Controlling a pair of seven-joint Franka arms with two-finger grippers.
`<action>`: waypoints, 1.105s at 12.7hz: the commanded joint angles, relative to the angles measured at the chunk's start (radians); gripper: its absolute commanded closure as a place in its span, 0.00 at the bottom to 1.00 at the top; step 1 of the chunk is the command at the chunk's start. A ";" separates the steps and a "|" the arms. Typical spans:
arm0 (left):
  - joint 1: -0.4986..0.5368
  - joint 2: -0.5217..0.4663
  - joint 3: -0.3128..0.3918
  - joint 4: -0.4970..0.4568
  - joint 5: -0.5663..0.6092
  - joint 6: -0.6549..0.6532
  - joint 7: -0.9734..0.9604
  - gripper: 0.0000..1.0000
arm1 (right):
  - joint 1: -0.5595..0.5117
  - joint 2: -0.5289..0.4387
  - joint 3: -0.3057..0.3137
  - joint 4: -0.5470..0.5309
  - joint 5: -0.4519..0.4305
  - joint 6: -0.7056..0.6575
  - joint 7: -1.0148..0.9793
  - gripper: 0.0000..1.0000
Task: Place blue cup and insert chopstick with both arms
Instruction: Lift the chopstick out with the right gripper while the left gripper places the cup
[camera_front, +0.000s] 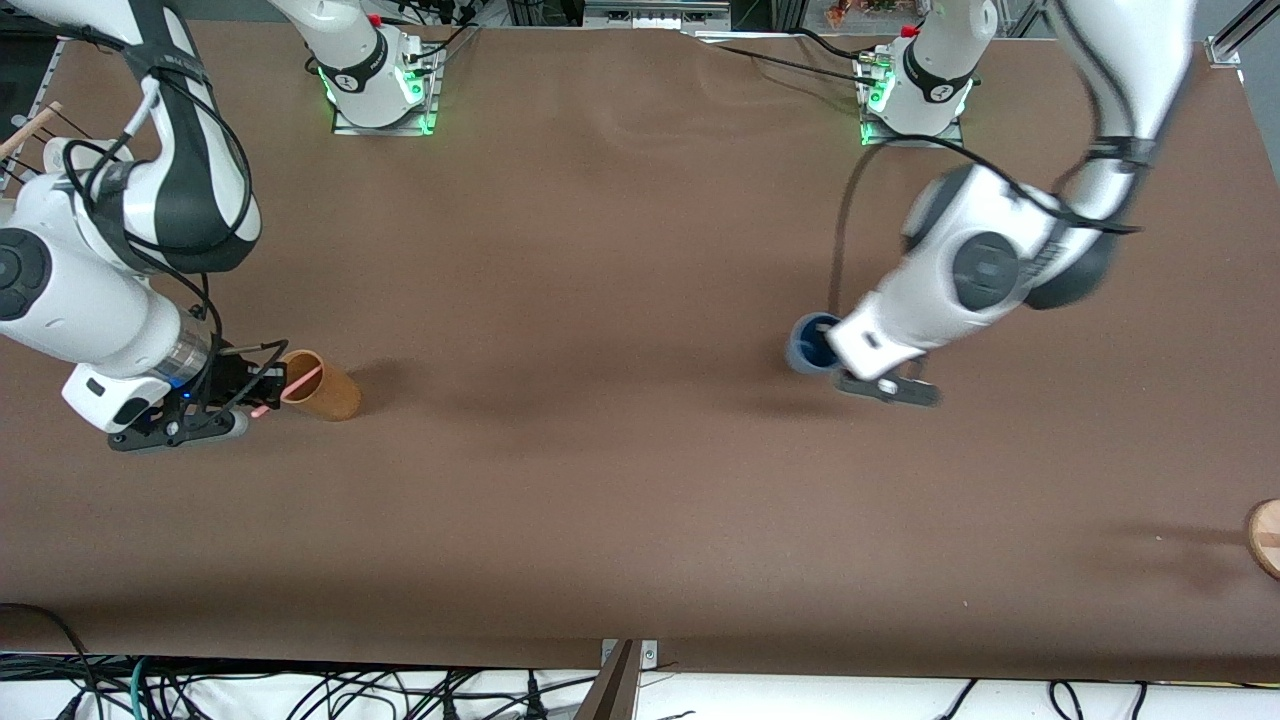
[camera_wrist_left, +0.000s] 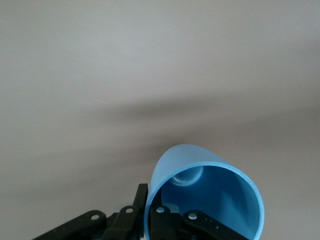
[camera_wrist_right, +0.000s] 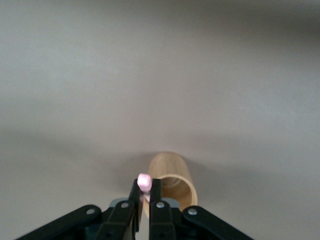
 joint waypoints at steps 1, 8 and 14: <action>-0.177 0.158 0.027 0.148 0.035 -0.009 -0.183 1.00 | -0.009 -0.019 0.029 0.091 0.008 -0.155 0.014 0.98; -0.239 0.258 0.038 0.184 0.189 0.040 -0.219 0.00 | 0.003 -0.035 0.105 0.243 0.014 -0.305 0.093 0.98; -0.187 0.099 -0.004 0.265 0.154 -0.266 -0.201 0.00 | 0.166 0.004 0.116 0.300 0.049 -0.295 0.443 0.97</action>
